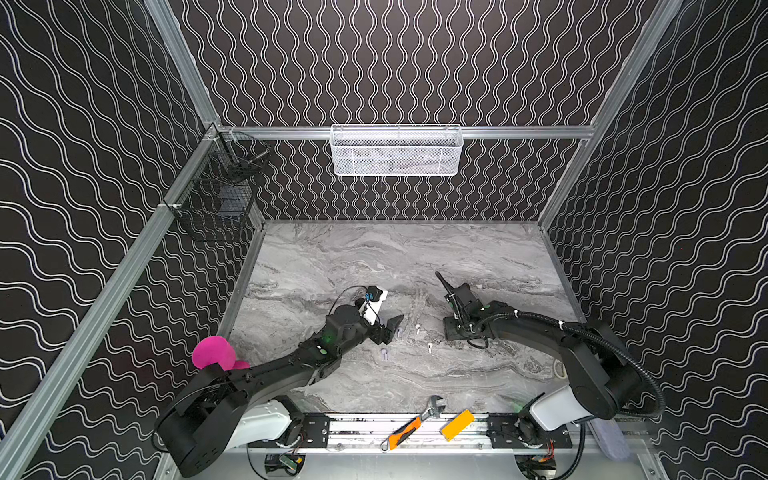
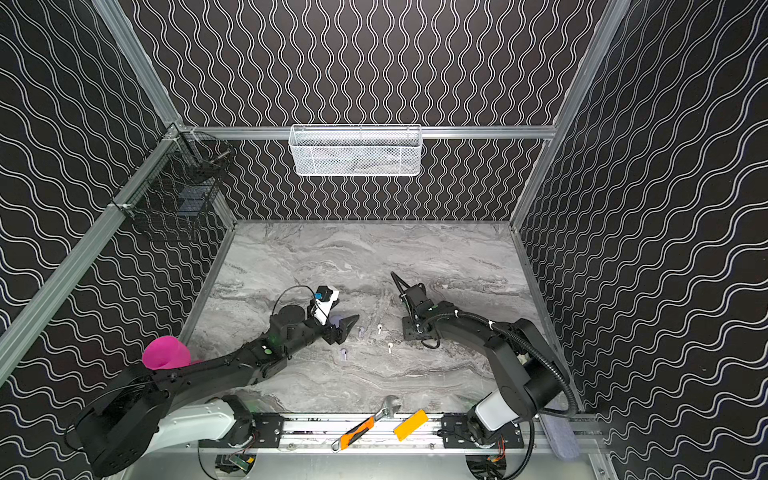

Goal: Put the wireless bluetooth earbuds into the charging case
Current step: 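Close the right gripper on the round white charging case, then lift the white case toward the left gripper while the left gripper approaches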

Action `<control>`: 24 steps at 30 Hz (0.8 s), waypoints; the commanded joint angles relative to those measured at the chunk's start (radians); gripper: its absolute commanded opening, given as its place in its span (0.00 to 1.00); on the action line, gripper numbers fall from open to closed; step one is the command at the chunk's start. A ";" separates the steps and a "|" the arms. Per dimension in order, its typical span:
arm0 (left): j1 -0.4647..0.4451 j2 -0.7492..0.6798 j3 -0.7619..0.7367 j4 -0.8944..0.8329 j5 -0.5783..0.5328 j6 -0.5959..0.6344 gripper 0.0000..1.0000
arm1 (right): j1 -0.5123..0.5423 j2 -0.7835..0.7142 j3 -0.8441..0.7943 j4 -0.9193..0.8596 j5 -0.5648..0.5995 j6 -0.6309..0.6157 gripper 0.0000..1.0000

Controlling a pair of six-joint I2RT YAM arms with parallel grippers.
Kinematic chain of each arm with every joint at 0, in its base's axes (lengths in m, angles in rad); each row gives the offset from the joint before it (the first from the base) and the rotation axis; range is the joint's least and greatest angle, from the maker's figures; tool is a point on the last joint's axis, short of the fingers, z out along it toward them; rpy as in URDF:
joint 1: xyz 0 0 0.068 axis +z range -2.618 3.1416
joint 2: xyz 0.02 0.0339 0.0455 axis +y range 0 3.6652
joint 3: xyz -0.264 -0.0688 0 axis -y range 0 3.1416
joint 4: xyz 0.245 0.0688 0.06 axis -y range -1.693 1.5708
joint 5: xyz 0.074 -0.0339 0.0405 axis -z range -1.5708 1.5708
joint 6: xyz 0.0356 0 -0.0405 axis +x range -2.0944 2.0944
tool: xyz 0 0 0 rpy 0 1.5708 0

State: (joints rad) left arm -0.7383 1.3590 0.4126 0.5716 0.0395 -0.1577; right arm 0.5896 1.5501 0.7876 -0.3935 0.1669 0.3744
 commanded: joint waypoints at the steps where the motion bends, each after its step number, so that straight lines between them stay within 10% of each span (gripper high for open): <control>1: 0.002 0.000 0.011 0.011 -0.003 -0.016 0.86 | 0.004 0.014 0.012 -0.031 0.005 0.013 0.60; 24: 0.002 0.003 0.014 0.004 -0.013 -0.009 0.86 | 0.007 0.007 0.001 -0.025 0.005 0.026 0.42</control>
State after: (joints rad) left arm -0.7380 1.3594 0.4183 0.5655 0.0357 -0.1608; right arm 0.5949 1.5700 0.7952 -0.4046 0.1753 0.3847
